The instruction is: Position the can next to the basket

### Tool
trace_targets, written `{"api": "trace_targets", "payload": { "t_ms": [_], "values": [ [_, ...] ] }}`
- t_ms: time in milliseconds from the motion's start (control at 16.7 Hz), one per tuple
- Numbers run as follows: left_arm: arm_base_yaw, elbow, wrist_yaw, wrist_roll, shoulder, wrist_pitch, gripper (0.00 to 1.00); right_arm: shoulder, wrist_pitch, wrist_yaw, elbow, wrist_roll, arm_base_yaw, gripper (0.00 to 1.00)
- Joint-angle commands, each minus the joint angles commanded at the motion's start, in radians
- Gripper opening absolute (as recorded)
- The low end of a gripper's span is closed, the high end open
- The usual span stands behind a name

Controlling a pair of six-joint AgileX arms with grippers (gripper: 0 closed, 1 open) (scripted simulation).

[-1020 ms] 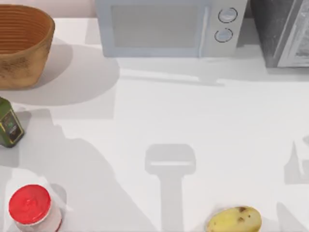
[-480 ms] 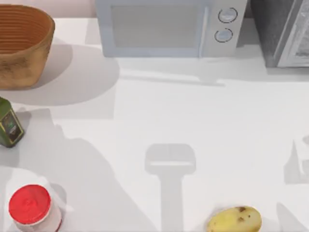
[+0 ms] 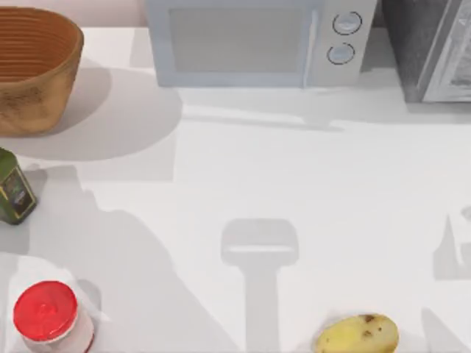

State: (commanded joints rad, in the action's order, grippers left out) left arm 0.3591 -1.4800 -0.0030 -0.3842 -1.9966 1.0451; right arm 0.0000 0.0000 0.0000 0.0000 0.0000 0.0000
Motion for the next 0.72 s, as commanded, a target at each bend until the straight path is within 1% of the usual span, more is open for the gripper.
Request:
{"api": "trace_targets", "payload": {
  "t_ms": [180,300,480,720],
  "values": [
    [0.056,-0.017,0.008,-0.037,0.019,0.017,1.00,0.000,0.000,0.000,0.000,0.000,0.000,1.00],
    [0.073,-0.042,0.010,-0.053,0.023,0.047,1.00,0.000,0.000,0.000,0.000,0.000,0.000,1.00],
    [0.041,-0.083,0.007,-0.046,0.031,0.093,1.00,0.000,0.000,0.000,0.000,0.000,0.000,1.00],
    [-0.003,-0.115,-0.001,0.002,0.031,0.146,1.00,0.000,0.000,0.000,0.000,0.000,0.000,1.00]
  ]
}}
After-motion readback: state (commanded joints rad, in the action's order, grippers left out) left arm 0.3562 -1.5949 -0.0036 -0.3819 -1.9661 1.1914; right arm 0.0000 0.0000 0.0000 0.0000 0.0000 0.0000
